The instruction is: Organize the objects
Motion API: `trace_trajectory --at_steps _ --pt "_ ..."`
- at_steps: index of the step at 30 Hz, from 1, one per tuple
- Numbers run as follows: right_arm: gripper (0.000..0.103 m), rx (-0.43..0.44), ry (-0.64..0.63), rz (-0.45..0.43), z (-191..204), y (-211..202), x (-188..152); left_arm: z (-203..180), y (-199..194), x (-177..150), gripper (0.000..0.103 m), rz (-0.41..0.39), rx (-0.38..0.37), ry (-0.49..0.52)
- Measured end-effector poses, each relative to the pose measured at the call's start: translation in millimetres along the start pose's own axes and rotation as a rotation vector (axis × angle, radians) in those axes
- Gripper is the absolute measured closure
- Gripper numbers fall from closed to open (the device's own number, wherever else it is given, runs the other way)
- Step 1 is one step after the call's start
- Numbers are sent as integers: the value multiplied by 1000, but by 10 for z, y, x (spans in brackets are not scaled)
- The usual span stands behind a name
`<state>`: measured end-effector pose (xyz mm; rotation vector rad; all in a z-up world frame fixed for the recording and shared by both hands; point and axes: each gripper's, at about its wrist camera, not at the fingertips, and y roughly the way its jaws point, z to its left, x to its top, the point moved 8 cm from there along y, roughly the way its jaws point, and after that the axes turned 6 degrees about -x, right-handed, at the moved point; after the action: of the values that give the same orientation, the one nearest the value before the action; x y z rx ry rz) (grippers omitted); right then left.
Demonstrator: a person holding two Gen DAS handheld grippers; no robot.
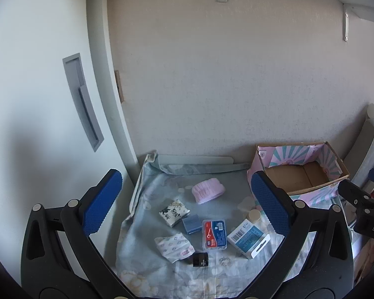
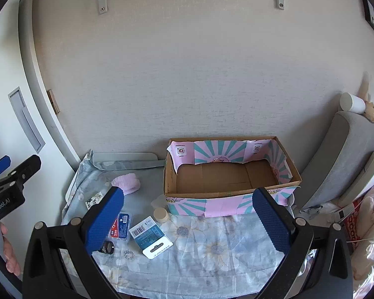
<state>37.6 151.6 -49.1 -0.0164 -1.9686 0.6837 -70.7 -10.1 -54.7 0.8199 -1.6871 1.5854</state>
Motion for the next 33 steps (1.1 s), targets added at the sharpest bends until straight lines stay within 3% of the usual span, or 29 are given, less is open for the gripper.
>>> trace_trajectory --at_steps 7,27,33 --pt "0 0 3 -1 17 41 5 45 37 21 0 -15 23 13" --pt "0 -28 9 -13 45 57 36 104 50 0 0 -7 2 18" --pt "0 -43 27 -22 23 51 43 124 46 -49 0 4 -29 -21"
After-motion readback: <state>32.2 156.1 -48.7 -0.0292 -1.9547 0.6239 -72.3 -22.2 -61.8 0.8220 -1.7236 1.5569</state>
